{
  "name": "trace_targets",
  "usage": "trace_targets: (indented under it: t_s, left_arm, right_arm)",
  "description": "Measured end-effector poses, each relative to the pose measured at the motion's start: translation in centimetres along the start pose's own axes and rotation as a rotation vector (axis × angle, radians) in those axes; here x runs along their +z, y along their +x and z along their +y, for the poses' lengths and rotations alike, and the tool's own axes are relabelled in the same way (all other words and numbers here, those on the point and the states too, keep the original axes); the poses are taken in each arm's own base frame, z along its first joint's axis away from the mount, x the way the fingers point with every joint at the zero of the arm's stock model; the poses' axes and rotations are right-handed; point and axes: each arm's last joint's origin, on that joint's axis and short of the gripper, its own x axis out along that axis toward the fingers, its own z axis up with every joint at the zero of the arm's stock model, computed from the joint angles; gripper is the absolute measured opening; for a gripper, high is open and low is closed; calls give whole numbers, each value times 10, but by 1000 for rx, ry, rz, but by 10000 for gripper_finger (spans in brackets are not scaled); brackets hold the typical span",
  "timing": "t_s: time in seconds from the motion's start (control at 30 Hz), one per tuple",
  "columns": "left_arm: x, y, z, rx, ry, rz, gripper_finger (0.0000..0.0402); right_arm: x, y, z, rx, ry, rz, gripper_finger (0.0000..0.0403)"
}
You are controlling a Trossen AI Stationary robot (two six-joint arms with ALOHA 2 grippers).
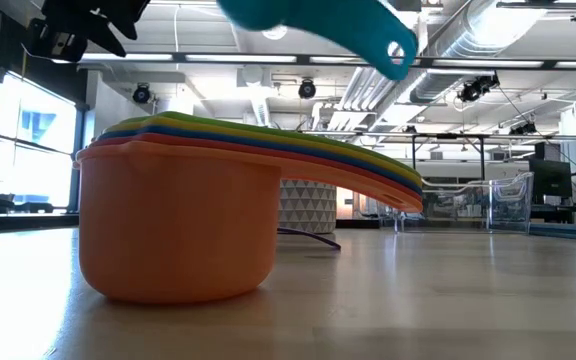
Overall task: Nest measuring cups in basket
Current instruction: Stack the light blue measuring cup on top of the green measuring cup
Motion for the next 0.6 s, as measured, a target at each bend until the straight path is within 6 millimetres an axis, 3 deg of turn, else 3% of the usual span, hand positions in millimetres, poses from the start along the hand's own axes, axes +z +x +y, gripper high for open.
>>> trace_targets:
  t_s: [0.33,0.6]
  left_arm:
    - [0,0,0,2,-3,-1,90]
    - [0,0,0,3,-2,-3,90]
  right_arm:
    - [-16,35,-6,27,65,67,0]
    - [-18,39,-8,25,122,74,0]
